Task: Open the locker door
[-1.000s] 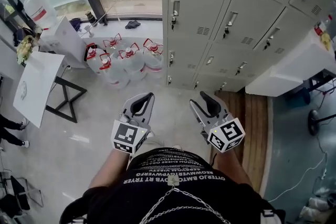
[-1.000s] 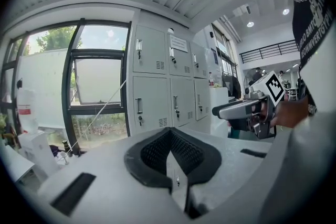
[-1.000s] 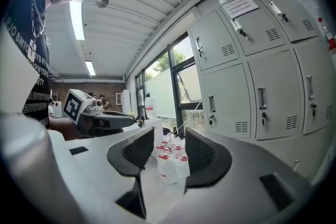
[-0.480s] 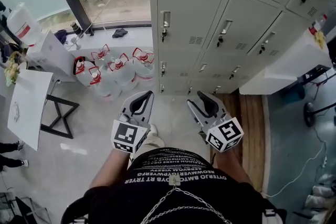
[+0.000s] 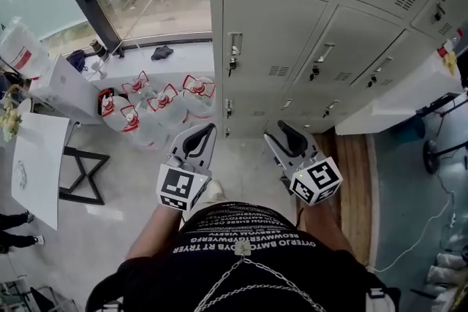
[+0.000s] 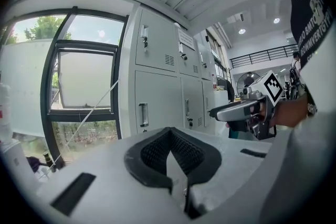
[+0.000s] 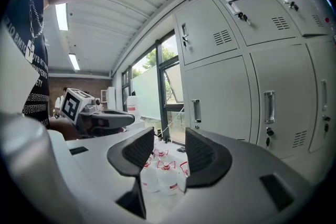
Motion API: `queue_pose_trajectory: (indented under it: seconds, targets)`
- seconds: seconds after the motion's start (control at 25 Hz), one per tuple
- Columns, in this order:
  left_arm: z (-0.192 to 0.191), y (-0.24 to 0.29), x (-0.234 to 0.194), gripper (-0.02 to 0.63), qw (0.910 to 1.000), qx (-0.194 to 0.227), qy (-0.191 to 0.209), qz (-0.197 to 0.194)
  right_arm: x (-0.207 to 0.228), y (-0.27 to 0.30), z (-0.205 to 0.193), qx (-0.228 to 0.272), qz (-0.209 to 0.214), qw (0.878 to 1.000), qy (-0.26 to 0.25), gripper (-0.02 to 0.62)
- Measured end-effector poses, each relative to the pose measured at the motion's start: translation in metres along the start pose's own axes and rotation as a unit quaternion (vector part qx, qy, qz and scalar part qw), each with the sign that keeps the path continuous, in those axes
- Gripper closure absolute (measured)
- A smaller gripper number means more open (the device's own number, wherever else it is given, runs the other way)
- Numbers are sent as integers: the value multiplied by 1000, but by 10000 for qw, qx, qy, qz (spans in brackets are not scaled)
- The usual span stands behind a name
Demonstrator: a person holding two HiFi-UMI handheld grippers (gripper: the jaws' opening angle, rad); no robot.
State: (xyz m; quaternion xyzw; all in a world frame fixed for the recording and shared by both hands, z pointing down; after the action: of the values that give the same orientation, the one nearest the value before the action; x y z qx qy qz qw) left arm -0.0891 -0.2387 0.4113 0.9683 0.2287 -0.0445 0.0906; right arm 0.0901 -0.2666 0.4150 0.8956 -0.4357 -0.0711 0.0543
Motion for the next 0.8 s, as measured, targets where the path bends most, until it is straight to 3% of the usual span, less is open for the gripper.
queue_pose_trajectory:
  seconds: [0.28, 0.8]
  targets:
    - [10, 17, -53, 607, 10000, -46, 15, 0, 22, 54, 12, 45, -169, 9998, -45, 420]
    - [30, 62, -118, 607, 9990, 82, 84, -440, 45, 140, 27, -42, -398, 9992, -98, 420]
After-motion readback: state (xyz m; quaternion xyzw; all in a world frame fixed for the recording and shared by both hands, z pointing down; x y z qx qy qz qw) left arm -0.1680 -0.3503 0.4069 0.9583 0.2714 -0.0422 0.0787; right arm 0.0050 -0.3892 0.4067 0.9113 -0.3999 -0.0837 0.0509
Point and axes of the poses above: the fingertips, and each gripper's own axes: y forward along the fingers, x to its right, z out of its top, the point moved 4 cm from there along -y, backward along the fingers, and after that the axes turned 10 degrees about -y, right-handed, at the moved point
